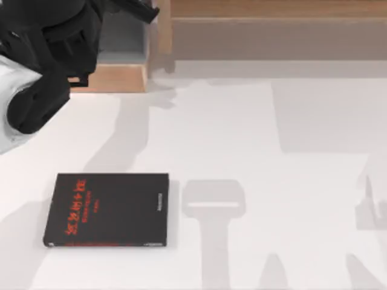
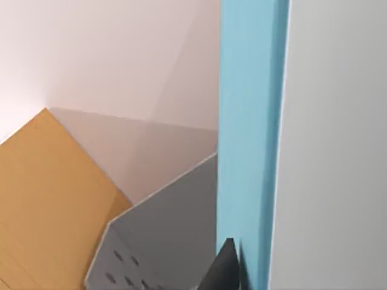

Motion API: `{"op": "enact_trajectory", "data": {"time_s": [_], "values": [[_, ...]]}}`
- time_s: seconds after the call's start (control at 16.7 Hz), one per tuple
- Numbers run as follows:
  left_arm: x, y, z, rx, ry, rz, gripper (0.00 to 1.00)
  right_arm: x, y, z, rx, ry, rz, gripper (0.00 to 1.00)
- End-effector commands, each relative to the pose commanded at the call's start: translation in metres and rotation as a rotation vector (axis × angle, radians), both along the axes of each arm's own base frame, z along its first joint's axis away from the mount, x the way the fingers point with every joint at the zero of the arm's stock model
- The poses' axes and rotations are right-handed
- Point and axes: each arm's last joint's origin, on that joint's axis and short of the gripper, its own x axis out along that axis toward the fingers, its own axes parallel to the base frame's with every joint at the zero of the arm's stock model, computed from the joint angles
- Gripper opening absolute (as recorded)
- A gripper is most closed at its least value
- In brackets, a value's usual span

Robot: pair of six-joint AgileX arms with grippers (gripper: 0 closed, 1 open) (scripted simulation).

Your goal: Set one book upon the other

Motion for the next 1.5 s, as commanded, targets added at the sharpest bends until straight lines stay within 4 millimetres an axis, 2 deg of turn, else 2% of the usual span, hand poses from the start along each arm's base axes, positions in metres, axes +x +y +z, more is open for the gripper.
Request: {"op": "enact_trajectory", "data": {"time_s": [0.12, 0.36, 0.6, 0.78, 1.02, 1.5], "values": [[-0.033, -0.008, -0.024, 0.180, 0.072, -0.030, 0.00, 0.000, 0.000, 0.000, 0.000, 0.000, 0.000, 1.00], [-0.088, -0.011, -0.091, 0.530, 0.229, -0.119, 0.00, 0.000, 0.000, 0.000, 0.000, 0.000, 0.000, 1.00], [-0.126, 0.003, -0.153, 0.772, 0.363, -0.190, 0.00, 0.000, 0.000, 0.000, 0.000, 0.000, 0.000, 1.00], [-0.146, 0.016, -0.186, 0.874, 0.440, -0.233, 0.00, 0.000, 0.000, 0.000, 0.000, 0.000, 0.000, 1.00], [-0.157, 0.025, -0.206, 0.920, 0.492, -0.260, 0.00, 0.000, 0.000, 0.000, 0.000, 0.000, 0.000, 1.00], [-0.155, 0.025, -0.207, 0.920, 0.493, -0.259, 0.00, 0.000, 0.000, 0.000, 0.000, 0.000, 0.000, 1.00]]}}
